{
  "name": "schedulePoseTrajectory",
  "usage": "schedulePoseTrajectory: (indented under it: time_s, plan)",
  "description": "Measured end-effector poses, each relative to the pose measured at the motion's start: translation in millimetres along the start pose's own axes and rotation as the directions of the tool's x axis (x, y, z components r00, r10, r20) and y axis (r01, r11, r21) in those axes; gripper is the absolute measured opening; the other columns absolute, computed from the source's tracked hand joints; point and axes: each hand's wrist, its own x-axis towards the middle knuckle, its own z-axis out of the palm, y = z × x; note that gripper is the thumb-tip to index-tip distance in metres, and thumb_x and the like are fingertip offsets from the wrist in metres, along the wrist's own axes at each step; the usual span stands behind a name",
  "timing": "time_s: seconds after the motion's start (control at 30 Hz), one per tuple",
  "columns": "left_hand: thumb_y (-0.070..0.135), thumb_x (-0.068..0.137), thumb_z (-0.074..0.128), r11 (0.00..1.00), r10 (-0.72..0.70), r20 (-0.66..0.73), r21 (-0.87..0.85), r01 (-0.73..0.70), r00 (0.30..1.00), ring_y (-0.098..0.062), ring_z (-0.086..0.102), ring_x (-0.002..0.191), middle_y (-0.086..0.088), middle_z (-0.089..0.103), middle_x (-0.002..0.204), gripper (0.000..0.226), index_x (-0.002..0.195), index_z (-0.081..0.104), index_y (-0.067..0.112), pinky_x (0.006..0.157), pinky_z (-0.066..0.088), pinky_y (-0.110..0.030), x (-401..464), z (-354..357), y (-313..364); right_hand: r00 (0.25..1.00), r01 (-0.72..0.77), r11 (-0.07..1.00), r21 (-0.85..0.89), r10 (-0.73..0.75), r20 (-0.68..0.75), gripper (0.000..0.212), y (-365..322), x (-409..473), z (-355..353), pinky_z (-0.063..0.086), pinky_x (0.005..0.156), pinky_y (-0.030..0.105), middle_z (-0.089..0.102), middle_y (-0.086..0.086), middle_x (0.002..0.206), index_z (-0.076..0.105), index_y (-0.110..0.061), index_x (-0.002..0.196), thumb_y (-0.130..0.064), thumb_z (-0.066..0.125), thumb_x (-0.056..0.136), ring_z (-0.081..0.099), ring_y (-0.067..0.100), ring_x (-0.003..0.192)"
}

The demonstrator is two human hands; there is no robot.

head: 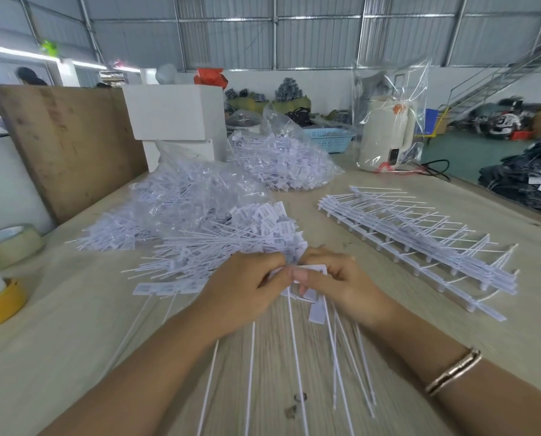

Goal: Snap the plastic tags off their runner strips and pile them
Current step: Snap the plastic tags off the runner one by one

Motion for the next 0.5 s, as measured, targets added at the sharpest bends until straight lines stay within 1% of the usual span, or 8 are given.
schedulePoseTrajectory:
  time_s: [0.07,0.13,0.17,0.23,0.3,0.37,0.43,0.5]
  plan:
    - [0.044,0.091,0.045,0.992,-0.014,-0.021,-0.123,0.012,1.0,-0.008,0.037,0.049,0.004,0.039,0.052,0.042,0.066,0.049,0.009,0.051,0.028,-0.027,-1,1,2,1.0,0.007,0.996,0.084,-0.006,-0.01,0.027,-1,0,1,0.044,0.087,0.047,0.063,0.014,0.072,0.072,-0.018,0.065,-0.041,0.064,0.078,0.059,0.028,0.08]
    - [0.039,0.09,0.046,0.976,-0.032,-0.055,-0.216,0.02,0.998,-0.004,0.035,0.048,0.01,0.036,0.05,0.038,0.065,0.048,0.01,0.049,0.026,-0.019,0,1,4,0.999,0.011,0.985,0.17,-0.003,-0.045,0.017,-1,1,2,0.047,0.077,0.035,0.062,0.005,0.07,0.071,-0.025,0.067,-0.028,0.062,0.082,0.06,0.018,0.074]
    - [0.038,0.09,0.047,0.967,-0.041,-0.069,-0.253,0.022,0.997,-0.003,0.035,0.048,0.011,0.036,0.05,0.037,0.066,0.049,0.01,0.049,0.026,-0.018,1,2,5,0.998,0.025,0.98,0.195,-0.012,-0.064,0.02,-1,2,3,0.045,0.074,0.028,0.061,-0.002,0.069,0.069,-0.028,0.066,-0.024,0.059,0.083,0.058,0.012,0.071]
    - [0.04,0.092,0.046,0.949,-0.06,-0.099,-0.313,0.026,0.993,-0.002,0.034,0.049,0.012,0.035,0.051,0.039,0.064,0.049,0.012,0.05,0.025,-0.016,2,2,8,0.994,0.063,0.971,0.232,-0.041,-0.098,0.023,-2,1,5,0.042,0.071,0.018,0.059,-0.011,0.067,0.066,-0.027,0.065,-0.019,0.056,0.085,0.056,0.005,0.068]
    - [0.043,0.092,0.046,0.93,-0.086,-0.14,-0.366,0.029,0.986,-0.002,0.033,0.05,0.013,0.034,0.051,0.039,0.062,0.043,0.018,0.05,0.024,-0.016,2,4,13,0.989,0.093,0.963,0.254,-0.06,-0.135,0.024,-4,1,8,0.041,0.068,0.013,0.057,-0.014,0.064,0.062,-0.023,0.066,-0.016,0.054,0.087,0.054,0.002,0.065]
    - [0.043,0.086,0.044,0.896,-0.134,-0.169,-0.442,0.047,0.976,-0.001,0.032,0.051,0.013,0.034,0.052,0.034,0.061,0.041,0.021,0.05,0.025,-0.015,4,5,18,0.98,0.128,0.959,0.254,-0.083,-0.179,0.026,-5,1,9,0.04,0.067,0.011,0.055,-0.016,0.062,0.06,-0.022,0.065,-0.014,0.052,0.089,0.053,0.0,0.063]
    - [0.045,0.085,0.044,0.857,-0.165,-0.179,-0.513,0.051,0.97,-0.002,0.032,0.052,0.012,0.035,0.054,0.034,0.061,0.04,0.021,0.05,0.027,-0.013,5,7,23,0.971,0.155,0.956,0.251,-0.101,-0.216,0.028,-5,1,8,0.04,0.066,0.012,0.055,-0.015,0.061,0.06,-0.025,0.064,-0.014,0.052,0.089,0.052,0.0,0.062]
    - [0.045,0.085,0.044,0.835,-0.166,-0.182,-0.549,0.04,0.969,-0.003,0.034,0.053,0.012,0.036,0.056,0.035,0.062,0.041,0.018,0.051,0.029,-0.012,5,11,26,0.971,0.164,0.952,0.258,-0.111,-0.21,0.029,-5,1,9,0.041,0.067,0.013,0.056,-0.014,0.062,0.061,-0.026,0.064,-0.015,0.051,0.09,0.052,0.001,0.063]
